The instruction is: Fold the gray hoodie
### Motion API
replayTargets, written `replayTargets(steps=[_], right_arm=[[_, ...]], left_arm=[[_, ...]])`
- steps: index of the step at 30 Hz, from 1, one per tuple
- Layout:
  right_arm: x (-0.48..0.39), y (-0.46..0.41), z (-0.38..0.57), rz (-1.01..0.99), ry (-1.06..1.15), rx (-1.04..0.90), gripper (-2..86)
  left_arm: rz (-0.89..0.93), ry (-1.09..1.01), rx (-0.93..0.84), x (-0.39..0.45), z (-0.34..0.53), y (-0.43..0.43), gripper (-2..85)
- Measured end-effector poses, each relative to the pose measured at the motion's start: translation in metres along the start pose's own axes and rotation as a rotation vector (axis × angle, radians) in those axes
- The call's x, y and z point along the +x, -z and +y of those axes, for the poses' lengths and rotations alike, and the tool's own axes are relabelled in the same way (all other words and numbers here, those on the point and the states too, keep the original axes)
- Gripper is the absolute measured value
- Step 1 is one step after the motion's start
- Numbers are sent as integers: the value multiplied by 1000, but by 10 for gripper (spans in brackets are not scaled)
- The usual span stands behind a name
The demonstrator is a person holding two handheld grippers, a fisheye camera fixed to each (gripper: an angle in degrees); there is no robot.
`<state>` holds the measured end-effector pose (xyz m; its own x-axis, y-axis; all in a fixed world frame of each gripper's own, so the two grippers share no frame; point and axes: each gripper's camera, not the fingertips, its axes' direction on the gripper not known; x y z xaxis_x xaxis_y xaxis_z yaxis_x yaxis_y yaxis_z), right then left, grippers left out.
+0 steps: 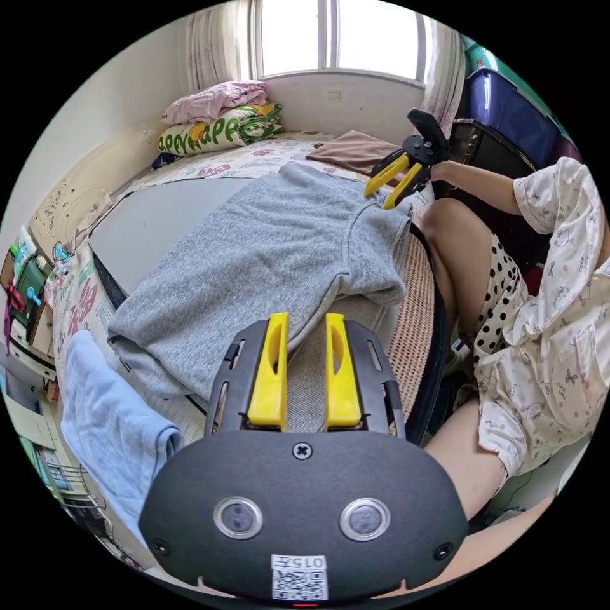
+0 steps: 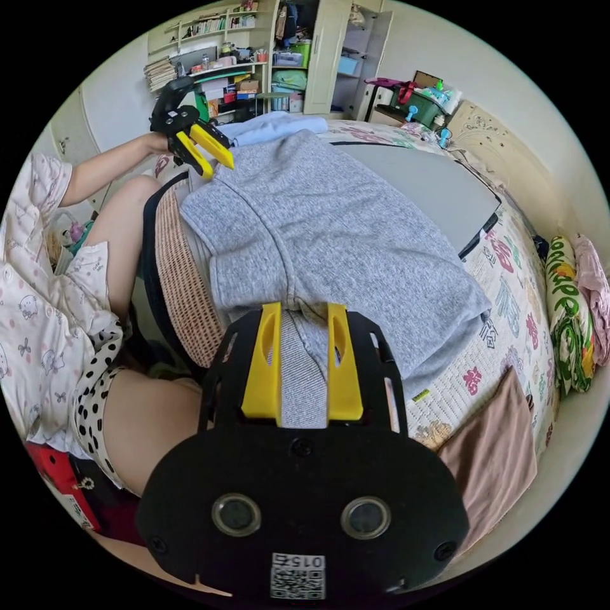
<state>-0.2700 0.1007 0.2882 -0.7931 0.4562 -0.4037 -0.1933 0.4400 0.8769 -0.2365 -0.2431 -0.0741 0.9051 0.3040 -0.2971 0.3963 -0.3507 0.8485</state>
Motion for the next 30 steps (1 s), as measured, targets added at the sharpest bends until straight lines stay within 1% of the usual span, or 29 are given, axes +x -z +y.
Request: replayTargets(steps=[7, 11, 14, 16, 18, 23, 26, 27, 29, 30], right_arm=[[-35, 10, -49, 2, 67, -81, 92], [-49, 20, -71, 14, 74, -90, 83], [-59, 25, -90, 12, 73, -102, 75], [-68, 29, -106, 28, 67, -117, 32], [-73, 33, -117, 55, 65, -123, 18], [-67, 55, -146, -23, 13, -102, 1], [-47, 82, -175, -57, 0, -72, -2], [-31, 98, -195, -10, -7, -46, -2], [9, 124, -245, 111, -60, 16, 0], [48, 142, -289, 229, -179, 70, 3]], left_arm=[[19, -11, -38, -6, -13, -7, 84], [22, -17, -47, -8, -21, -8, 77], [23, -22, -47, -9, -29, -7, 50], [3, -29, -32, -10, -35, -2, 19], [11, -27, -12, -14, -40, 3, 11], [98, -12, 5, -39, -66, 19, 5], [132, -50, 34, -81, -107, 46, 7], [104, -53, 53, -112, -135, 61, 8], [21, 16, 81, -175, -194, 81, 11], [-95, 141, 157, -223, -234, 99, 14]])
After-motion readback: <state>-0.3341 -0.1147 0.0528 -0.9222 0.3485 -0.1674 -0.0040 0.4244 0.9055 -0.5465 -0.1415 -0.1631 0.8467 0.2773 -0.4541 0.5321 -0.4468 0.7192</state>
